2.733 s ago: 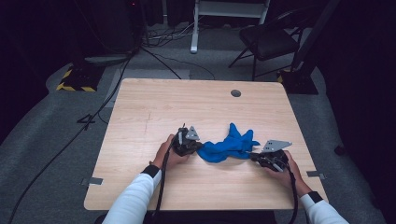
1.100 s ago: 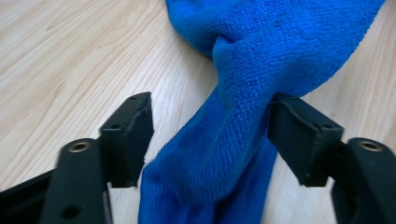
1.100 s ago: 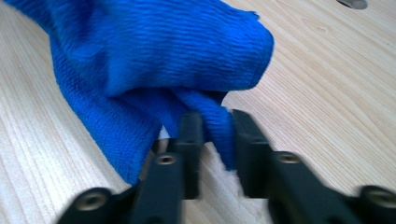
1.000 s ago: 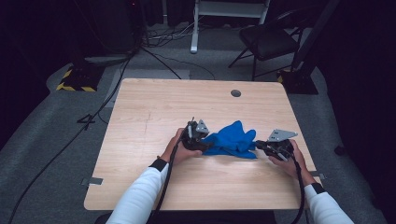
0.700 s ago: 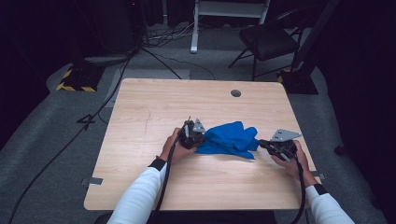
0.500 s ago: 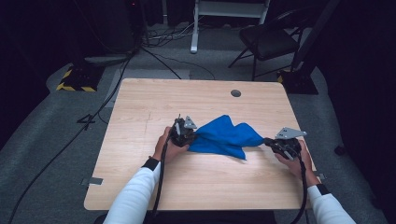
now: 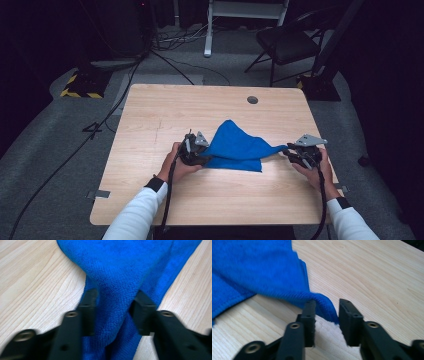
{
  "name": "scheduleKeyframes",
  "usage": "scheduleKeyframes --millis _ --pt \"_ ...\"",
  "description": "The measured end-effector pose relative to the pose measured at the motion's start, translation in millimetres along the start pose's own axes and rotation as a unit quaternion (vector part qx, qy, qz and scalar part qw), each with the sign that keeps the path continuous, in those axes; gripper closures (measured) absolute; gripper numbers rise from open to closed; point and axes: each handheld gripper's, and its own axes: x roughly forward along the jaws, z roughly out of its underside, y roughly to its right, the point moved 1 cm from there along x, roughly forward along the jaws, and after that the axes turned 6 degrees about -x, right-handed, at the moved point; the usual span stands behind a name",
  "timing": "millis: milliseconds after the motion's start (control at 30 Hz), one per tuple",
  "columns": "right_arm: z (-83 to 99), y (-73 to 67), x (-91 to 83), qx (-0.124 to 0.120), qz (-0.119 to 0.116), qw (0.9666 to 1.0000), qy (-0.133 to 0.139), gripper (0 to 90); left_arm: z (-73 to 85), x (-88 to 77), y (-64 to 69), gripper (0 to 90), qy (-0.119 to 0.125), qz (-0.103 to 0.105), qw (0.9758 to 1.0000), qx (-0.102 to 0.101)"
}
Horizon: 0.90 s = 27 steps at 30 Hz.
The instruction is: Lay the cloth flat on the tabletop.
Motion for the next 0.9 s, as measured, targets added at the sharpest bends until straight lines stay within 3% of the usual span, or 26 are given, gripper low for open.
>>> scheduleKeyframes --millis 33,100,200,233,267,367,433,467,667,800,900 --pt "0.0 0.0 0.0 0.0 0.0 1.0 0.0 59.6 -0.1 -0.7 1.2 47.1 0.0 0.005 1.0 -0.002" --pt "-2.8 -2.3 -5.9 0.0 -0.011 0.9999 0.013 57.7 -0.2 -5.4 2.9 36.2 0.009 0.0 0.9999 -0.014" --pt "-8.1 -11.8 -21.0 -0.015 -0.058 0.9971 0.046 58.8 -1.3 -14.1 5.2 29.5 0.032 0.006 0.9993 -0.016" --pt "-10.0 -16.6 -25.4 -0.029 -0.068 0.996 0.05 59.9 -1.7 -17.0 5.7 27.8 0.038 0.019 0.999 -0.016" --pt "-12.0 -23.1 -30.2 -0.042 -0.091 0.9933 0.058 61.1 -1.8 -17.8 6.6 27.8 0.041 0.022 0.9988 -0.015" --pt "-16.5 -37.4 -34.8 -0.056 -0.138 0.9857 0.078 61.7 -1.3 -13.3 7.6 33.2 0.025 0.022 0.9994 -0.007" --pt "-20.2 -49.5 -31.4 -0.071 -0.168 0.9802 0.077 60.7 1.2 -7.3 4.7 45.6 0.013 0.026 0.9995 -0.009" --pt "-22.6 -61.4 -24.1 -0.091 -0.177 0.9779 0.065 58.5 2.2 -4.0 2.6 55.3 0.004 0.024 0.9997 -0.009" --pt "-22.1 -75.5 -2.4 -0.113 -0.198 0.9729 0.038 55.9 7.8 1.7 -1.0 71.1 -0.007 0.058 0.9982 -0.014" --pt "-19.1 -74.8 10.3 -0.112 -0.196 0.9739 0.019 55.3 8.9 2.9 10.9 73.8 -0.013 0.074 0.9972 -0.001" --pt "-16.2 -73.2 14.2 -0.116 -0.187 0.9756 0.006 61.9 9.8 4.1 22.0 73.1 -0.022 0.084 0.9962 0.009"
